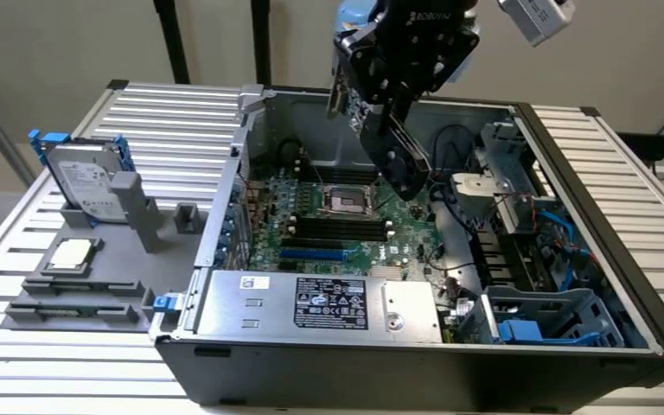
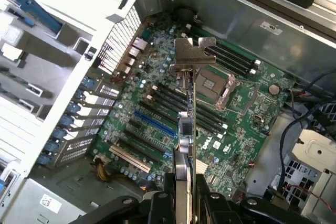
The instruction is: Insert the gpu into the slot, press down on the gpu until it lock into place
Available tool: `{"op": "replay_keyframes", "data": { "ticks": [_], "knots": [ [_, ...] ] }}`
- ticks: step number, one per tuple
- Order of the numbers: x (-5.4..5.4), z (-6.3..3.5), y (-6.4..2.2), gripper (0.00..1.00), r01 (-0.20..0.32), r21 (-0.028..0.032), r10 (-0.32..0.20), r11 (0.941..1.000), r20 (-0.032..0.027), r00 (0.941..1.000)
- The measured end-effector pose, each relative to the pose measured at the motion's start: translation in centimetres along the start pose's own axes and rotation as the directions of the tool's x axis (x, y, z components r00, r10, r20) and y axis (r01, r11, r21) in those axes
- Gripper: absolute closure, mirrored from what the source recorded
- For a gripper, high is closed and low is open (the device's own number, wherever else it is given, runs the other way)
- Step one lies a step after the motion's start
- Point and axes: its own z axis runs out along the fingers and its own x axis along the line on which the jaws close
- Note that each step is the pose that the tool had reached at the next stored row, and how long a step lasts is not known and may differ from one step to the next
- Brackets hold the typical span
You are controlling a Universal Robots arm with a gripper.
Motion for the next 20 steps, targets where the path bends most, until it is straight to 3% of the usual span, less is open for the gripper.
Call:
{"op": "replay_keyframes", "data": {
  "ticks": [5,10,15,20],
  "knots": [
    [0.0,0.33,-0.02,0.74,0.091,0.0038,-0.091,0.9959,-0.0062,0.9959],
    [0.0,0.91,-0.07,0.74,0.180,0.0083,-0.180,0.9836,-0.0109,0.9836],
    [-0.1,1.48,-0.11,0.74,0.269,0.0129,-0.269,0.9630,-0.0158,0.9630],
    [-0.1,2.02,-0.15,0.74,0.356,0.0175,-0.355,0.9345,-0.0204,0.9346]
  ]
}}
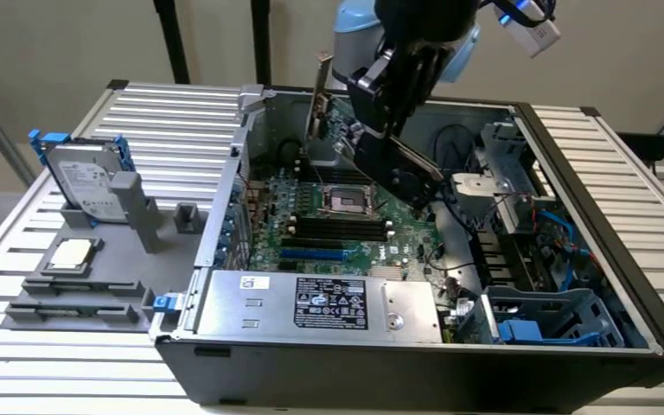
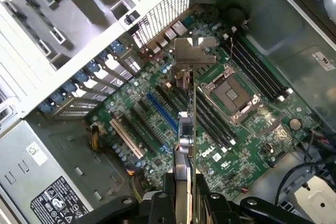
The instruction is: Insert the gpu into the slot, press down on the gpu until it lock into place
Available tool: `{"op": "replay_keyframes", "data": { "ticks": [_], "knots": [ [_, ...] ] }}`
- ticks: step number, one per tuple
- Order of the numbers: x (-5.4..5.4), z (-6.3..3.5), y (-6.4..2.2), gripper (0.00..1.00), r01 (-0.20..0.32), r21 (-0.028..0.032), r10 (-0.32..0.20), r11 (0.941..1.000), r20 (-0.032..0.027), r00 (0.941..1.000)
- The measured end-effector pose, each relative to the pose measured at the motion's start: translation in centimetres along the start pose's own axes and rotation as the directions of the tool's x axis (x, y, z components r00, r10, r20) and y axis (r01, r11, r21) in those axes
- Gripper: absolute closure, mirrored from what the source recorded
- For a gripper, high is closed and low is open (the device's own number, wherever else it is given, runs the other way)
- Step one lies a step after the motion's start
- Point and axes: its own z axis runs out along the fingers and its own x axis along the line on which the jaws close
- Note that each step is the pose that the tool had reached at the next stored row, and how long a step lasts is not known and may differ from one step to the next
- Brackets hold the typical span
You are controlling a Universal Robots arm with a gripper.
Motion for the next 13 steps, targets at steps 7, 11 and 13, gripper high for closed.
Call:
{"op": "replay_keyframes", "data": {
  "ticks": [7,11,13],
  "knots": [
    [-0.02,0.65,-0.04,0.74,0.127,0.0114,-0.127,0.9918,-0.0027,0.9919],
    [-0.03,0.92,-0.06,0.74,0.198,0.0210,-0.198,0.9799,-0.0029,0.9801],
    [-0.03,1.04,-0.07,0.74,0.234,0.0265,-0.234,0.9720,-0.0029,0.9723]
  ]
}}
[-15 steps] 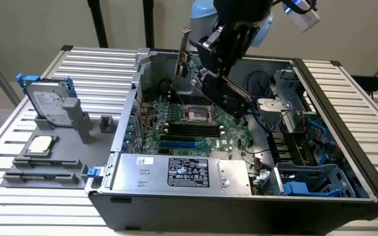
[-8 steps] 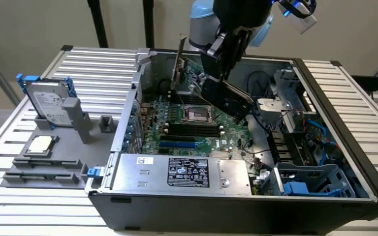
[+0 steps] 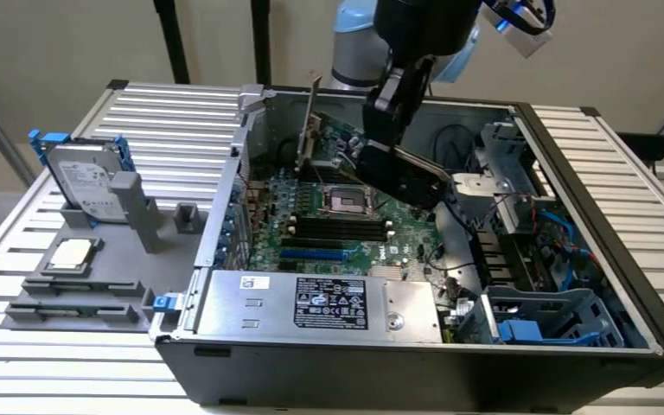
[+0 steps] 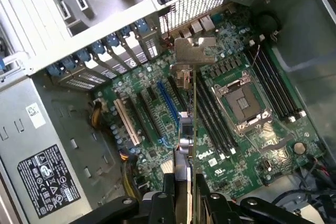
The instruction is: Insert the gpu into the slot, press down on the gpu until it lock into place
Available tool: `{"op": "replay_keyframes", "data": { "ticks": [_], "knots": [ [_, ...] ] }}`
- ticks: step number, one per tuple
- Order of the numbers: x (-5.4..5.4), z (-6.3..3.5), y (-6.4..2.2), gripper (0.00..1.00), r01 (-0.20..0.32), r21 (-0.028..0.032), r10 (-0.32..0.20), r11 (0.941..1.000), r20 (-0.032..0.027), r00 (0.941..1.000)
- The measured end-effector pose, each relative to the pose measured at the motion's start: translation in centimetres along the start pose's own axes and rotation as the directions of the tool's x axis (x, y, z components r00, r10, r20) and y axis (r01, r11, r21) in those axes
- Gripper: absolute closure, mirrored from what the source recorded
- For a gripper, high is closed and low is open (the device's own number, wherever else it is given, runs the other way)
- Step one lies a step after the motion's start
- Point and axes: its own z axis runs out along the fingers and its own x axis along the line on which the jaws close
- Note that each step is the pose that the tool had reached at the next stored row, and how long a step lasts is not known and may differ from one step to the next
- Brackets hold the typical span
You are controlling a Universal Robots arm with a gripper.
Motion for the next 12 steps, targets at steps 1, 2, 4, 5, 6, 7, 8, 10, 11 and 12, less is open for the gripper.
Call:
{"op": "replay_keyframes", "data": {
  "ticks": [1,2,4,5,6,7,8,10,11,12],
  "knots": [
    [0.00,0.05,0.00,0.74,0.018,0.0034,-0.018,0.9998,0.0008,0.9998],
    [0.00,0.09,0.00,0.74,0.034,0.0070,-0.034,0.9994,0.0016,0.9994],
    [0.00,0.18,-0.01,0.74,0.069,0.0152,-0.069,0.9975,0.0034,0.9976],
    [0.00,0.21,-0.01,0.74,0.086,0.0195,-0.086,0.9961,0.0042,0.9963],
    [0.00,0.25,-0.01,0.74,0.102,0.0240,-0.103,0.9944,0.0050,0.9947],
    [0.00,0.29,-0.01,0.74,0.117,0.0291,-0.118,0.9927,0.0063,0.9930],
    [0.00,0.33,-0.01,0.74,0.130,0.0352,-0.131,0.9909,0.0077,0.9914],
    [0.00,0.40,-0.01,0.74,0.148,0.0495,-0.149,0.9877,0.0115,0.9888],
    [0.00,0.44,-0.01,0.74,0.156,0.0578,-0.157,0.9861,0.0140,0.9875],
    [0.00,0.48,0.00,0.74,0.162,0.0680,-0.164,0.9844,0.0172,0.9863]
  ]
}}
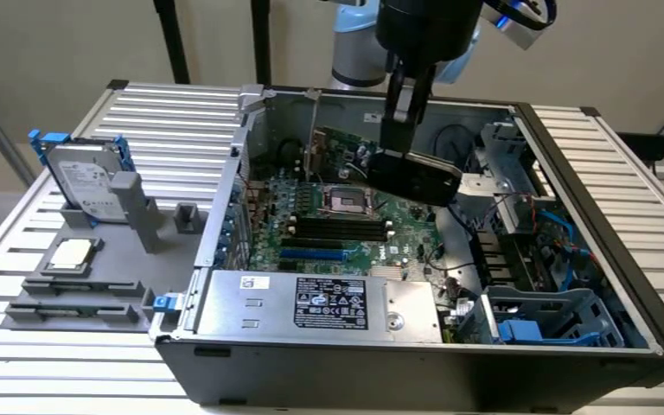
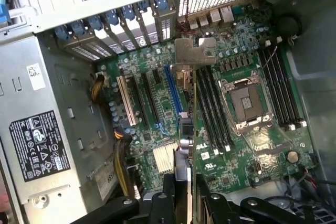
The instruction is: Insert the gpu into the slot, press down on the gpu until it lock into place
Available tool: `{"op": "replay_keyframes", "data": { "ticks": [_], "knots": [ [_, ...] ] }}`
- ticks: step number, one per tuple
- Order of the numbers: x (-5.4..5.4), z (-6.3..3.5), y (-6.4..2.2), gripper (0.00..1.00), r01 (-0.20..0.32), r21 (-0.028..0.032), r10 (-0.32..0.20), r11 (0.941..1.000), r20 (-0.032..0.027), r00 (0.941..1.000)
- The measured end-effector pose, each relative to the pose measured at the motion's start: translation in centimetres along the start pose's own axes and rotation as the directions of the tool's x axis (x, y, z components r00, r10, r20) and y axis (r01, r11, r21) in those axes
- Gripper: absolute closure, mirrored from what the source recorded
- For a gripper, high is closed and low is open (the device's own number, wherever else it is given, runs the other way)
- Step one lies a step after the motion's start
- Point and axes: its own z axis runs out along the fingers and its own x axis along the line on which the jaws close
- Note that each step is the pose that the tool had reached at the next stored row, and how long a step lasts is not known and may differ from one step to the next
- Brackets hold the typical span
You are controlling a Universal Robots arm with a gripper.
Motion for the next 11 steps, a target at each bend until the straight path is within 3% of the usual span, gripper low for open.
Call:
{"op": "replay_keyframes", "data": {
  "ticks": [4,5,8,11],
  "knots": [
    [0.1,0.15,0.33,0.74,0.010,0.0432,-0.011,0.9990,0.0139,0.9998],
    [0.2,0.22,0.55,0.74,0.011,0.0496,-0.012,0.9987,0.0157,0.9998],
    [0.4,0.49,1.39,0.74,0.016,0.0525,-0.017,0.9985,0.0167,0.9997],
    [0.5,0.66,1.47,0.74,0.059,0.0522,-0.060,0.9969,0.0174,0.9981]
  ]
}}
